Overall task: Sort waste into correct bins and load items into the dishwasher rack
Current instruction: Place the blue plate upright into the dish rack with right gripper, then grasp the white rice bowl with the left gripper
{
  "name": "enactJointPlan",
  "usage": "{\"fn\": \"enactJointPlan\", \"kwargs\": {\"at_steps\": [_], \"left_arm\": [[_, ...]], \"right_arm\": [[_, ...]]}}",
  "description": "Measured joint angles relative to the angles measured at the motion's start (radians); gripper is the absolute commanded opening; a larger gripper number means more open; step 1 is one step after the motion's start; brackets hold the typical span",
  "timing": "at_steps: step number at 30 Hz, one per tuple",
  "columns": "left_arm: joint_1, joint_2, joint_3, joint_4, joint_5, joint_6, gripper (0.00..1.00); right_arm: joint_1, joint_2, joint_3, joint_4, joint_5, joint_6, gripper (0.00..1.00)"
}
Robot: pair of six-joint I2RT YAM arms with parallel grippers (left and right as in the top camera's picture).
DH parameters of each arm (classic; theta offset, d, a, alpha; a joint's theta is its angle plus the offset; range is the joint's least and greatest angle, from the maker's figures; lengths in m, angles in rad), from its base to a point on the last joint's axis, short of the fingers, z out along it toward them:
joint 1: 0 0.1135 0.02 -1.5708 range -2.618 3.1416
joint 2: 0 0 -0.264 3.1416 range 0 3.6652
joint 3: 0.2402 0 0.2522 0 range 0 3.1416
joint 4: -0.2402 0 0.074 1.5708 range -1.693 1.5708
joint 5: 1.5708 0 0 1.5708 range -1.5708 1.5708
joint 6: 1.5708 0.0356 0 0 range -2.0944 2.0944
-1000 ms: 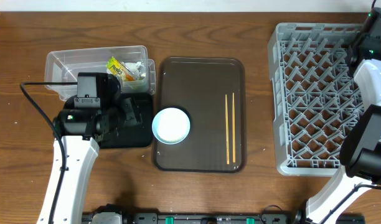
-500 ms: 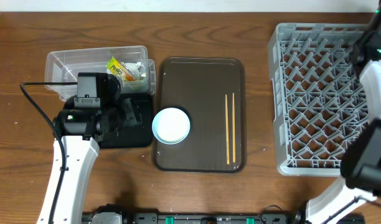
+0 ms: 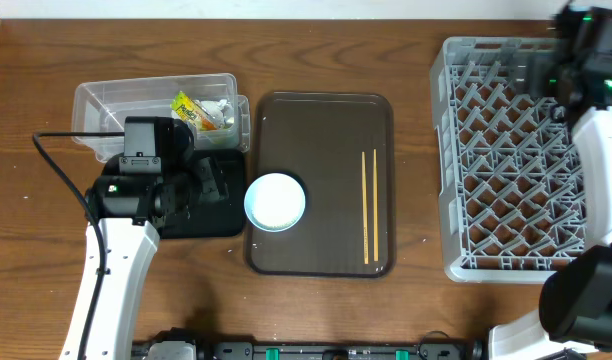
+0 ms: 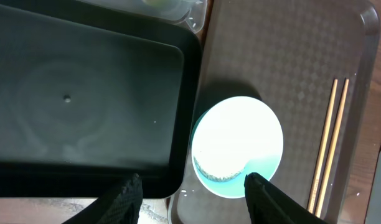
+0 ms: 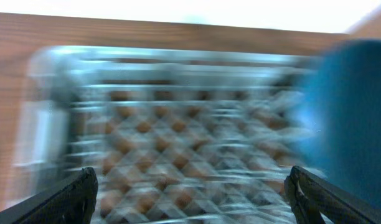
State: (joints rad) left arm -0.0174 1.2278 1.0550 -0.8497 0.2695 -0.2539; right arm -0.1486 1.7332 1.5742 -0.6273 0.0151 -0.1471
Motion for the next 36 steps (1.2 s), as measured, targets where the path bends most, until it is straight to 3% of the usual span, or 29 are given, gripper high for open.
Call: {"fn": "enactJointPlan", "kwargs": {"at_steps": [13, 18, 24, 30, 36], "left_arm": [[0.000, 0.000, 0.000, -0.006, -0.004, 0.000, 0.60], [0.000, 0.000, 0.000, -0.007, -0.014, 0.000, 0.60], [-0.005, 0.000, 0.000, -0.007, -0.015, 0.000, 0.60], [-0.068, 0.013, 0.000, 0.014, -0.021, 0.000, 0.60], [-0.194, 0.113, 0.000, 0.104, -0.023, -0.009, 0.60]], "right_arm": [[0.362, 0.008, 0.000, -0.242, -0.180, 0.076, 0.97], [0.457, 0.043, -0.001, -0.265, -0.227, 0.089, 0.92], [0.562, 0.093, -0.003, -0.266, -0.240, 0.130, 0.94], [0.554, 0.100, -0.006, -0.265, -0.154, 0.197, 0.94], [0.458, 0.094, -0.007, -0.304, -0.108, 0.222, 0.94]]}}
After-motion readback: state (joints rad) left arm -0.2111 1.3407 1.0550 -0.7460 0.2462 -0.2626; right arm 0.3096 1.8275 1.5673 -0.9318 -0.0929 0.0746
